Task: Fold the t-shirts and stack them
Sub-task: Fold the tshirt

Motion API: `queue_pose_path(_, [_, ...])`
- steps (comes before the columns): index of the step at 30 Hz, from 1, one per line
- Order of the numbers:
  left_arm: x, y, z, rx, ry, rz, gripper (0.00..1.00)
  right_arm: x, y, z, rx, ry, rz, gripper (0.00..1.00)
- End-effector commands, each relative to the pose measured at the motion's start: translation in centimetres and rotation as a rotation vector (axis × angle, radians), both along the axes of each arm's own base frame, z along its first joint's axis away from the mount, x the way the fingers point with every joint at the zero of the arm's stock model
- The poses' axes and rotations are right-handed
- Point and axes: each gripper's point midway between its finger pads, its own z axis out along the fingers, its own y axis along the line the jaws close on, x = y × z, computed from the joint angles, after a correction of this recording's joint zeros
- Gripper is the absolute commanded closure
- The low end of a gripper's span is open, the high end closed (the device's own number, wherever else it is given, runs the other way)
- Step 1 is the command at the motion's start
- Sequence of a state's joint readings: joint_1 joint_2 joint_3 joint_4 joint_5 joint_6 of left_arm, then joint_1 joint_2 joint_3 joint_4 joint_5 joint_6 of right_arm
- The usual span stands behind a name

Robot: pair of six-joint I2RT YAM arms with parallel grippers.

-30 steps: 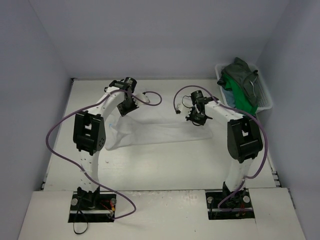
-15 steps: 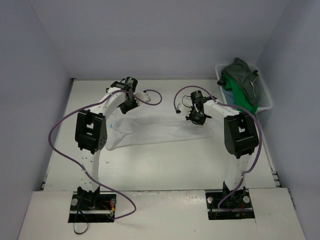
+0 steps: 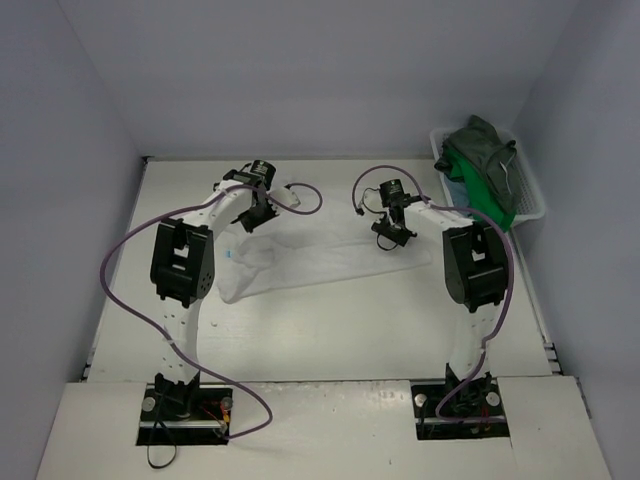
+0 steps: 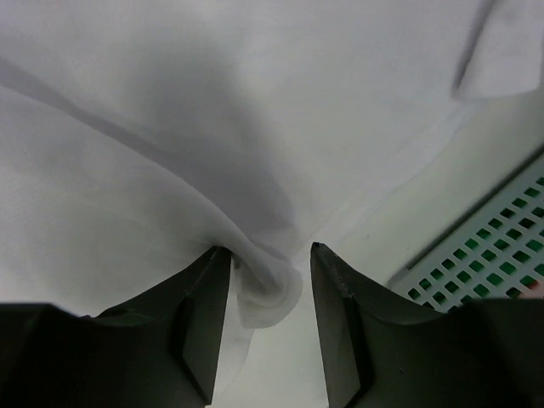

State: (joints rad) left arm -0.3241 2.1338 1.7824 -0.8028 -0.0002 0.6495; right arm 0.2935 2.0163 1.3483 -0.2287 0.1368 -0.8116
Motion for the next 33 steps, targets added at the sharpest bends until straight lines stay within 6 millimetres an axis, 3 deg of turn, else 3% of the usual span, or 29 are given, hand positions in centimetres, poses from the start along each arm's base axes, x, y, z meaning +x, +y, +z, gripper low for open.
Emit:
queue_pose_path(1, [1.0, 0.2, 2.7, -0.032, -0.086, 0.033, 0.92, 1.5, -1.4, 1.3, -0.030, -0.108, -0.109, 0.60])
queue_pose_path(12, [0.5, -0.3, 1.6, -0.063, -0.066, 0.043, 0.92, 3.4, -1.3, 2.7, -0.012, -0.198, -0.166, 0.59])
queue_pose_path(25, [0.1, -0.1, 0.4, -0.065, -0.078, 0.046, 0.92, 8.4, -2.5, 4.5, -0.027, -0.429, -0.316, 0.59])
queue_pose_path(33, [0.0, 0.0, -1.3, -0.064, -0.071, 0.071, 0.92, 8.4, -1.7, 7.0, 0.074, -0.467, -0.342, 0.57])
